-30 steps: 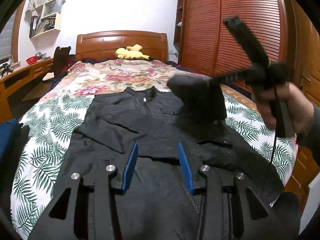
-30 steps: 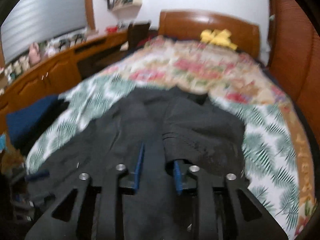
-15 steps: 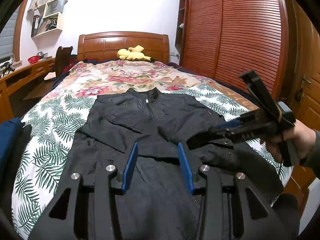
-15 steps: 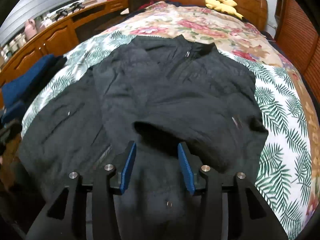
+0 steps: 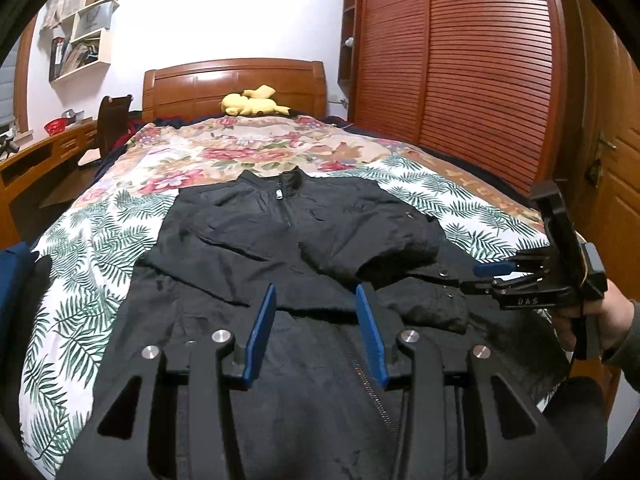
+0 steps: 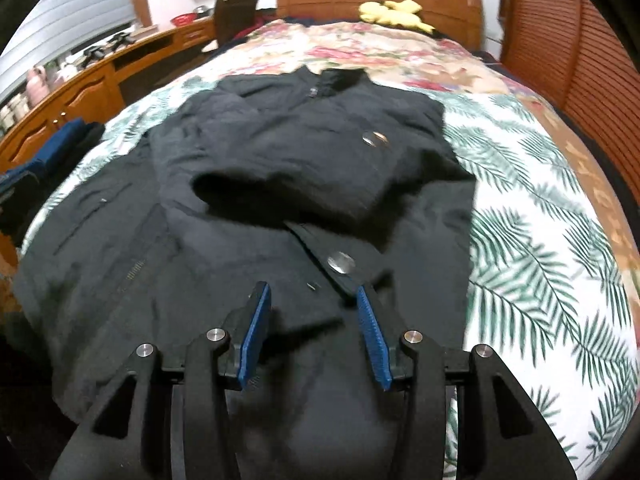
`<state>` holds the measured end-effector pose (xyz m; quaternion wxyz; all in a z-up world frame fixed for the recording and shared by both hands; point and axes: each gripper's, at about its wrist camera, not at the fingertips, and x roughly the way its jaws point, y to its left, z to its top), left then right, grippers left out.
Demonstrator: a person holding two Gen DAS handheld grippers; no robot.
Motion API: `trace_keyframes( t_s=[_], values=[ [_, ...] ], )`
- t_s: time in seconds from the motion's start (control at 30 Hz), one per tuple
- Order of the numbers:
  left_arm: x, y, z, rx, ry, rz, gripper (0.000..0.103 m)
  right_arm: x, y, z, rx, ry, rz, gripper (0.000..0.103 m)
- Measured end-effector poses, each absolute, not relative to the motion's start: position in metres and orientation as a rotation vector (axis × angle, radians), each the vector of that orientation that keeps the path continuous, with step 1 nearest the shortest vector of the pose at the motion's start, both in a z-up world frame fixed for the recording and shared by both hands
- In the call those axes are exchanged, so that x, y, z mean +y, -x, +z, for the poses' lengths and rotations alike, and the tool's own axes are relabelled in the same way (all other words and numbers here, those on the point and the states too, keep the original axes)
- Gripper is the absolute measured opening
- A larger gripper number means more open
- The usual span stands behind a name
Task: Fold large clothes
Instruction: 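Withdraw the open right tool from the folded jacket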
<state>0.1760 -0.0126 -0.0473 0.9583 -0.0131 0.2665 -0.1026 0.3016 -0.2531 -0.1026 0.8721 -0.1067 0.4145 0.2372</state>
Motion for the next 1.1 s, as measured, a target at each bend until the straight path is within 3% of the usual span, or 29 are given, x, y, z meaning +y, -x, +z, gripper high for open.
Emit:
trace_keyframes(
  t_s=[0.6,1.1],
  values=[
    [-0.077,-0.198,-0.069,0.608,-0.153,-0.272,0.040,-0.263,-0.283,-0.131,0.754,0.168,0.467,0.045],
    [-0.130,-0.289,-0.070,0.731,-0.141,-0.402,0.040,-0.303,-0.272,-0.116,0.705,0.117,0.453,0.046]
  ],
)
